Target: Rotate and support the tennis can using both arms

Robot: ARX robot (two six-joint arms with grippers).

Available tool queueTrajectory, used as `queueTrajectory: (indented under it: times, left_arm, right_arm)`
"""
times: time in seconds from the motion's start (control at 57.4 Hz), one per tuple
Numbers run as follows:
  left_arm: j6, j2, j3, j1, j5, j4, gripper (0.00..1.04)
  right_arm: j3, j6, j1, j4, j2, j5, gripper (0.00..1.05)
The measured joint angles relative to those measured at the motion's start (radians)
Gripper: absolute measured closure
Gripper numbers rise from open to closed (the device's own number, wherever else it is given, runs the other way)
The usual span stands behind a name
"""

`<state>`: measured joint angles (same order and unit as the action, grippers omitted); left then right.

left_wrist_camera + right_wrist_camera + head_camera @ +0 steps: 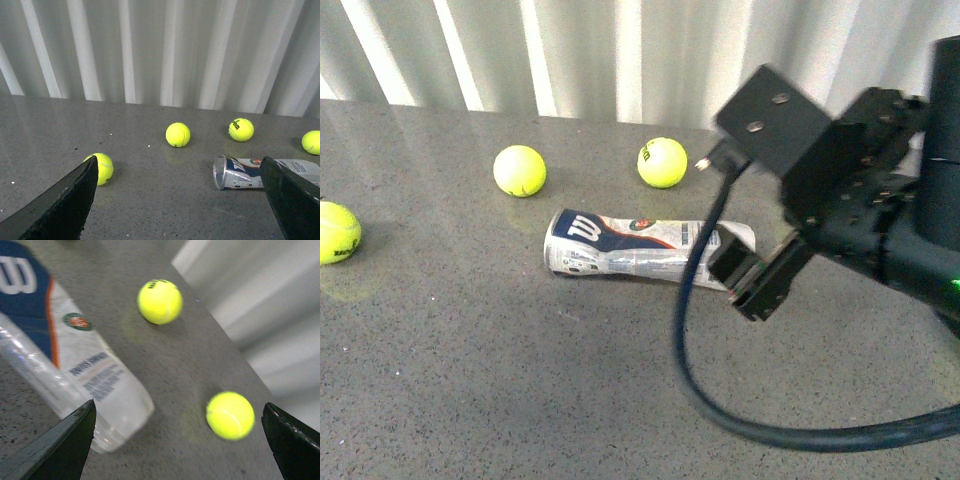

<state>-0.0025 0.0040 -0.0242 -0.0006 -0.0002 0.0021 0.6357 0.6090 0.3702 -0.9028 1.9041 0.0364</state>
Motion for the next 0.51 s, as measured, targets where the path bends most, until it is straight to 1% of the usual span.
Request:
queueTrajectory:
  times: [0.052,0.087,0.174,0.209,0.296,0.348,0.401,0.47,0.505]
  left_arm:
    - [0.000,0.000,0.000,0.000,0.000,0.000,0.07]
    - [0.000,0.000,0.000,0.000,0.000,0.000,0.07]
    - [0.000,0.000,0.000,0.000,0.000,0.000,0.07]
    - [0.000,0.000,0.000,0.000,0.000,0.000,0.07]
    - [0.000,0.000,0.000,0.000,0.000,0.000,0.07]
    - [0.000,0.000,0.000,0.000,0.000,0.000,0.07]
    - [0.000,0.000,0.000,0.000,0.000,0.000,0.07]
    - [0.000,0.000,0.000,0.000,0.000,0.000,0.07]
    - [0.000,0.000,0.000,0.000,0.000,0.000,0.07]
  right_arm:
    - [-0.040,-0.090,-0.054,0.005,-0.070,0.024,0.07]
    - [-0.063,-0.168,-0.107,0.026,-0.137,0.059,0.07]
    - [-0.089,-0.348,-0.244,0.124,-0.302,0.146,0.07]
    - [-0.093,-0.398,-0.295,0.165,-0.367,0.182,0.07]
    - [-0.098,-0.489,-0.387,0.237,-0.508,0.222,0.07]
    - [-0.103,-0.525,-0.426,0.267,-0.610,0.253,0.07]
    - [-0.111,-0.539,-0.441,0.275,-0.719,0.279,0.07]
    - [-0.131,-0.529,-0.431,0.260,-0.863,0.319,0.07]
    - [-0.145,-0.509,-0.407,0.259,-0.963,0.354,0.07]
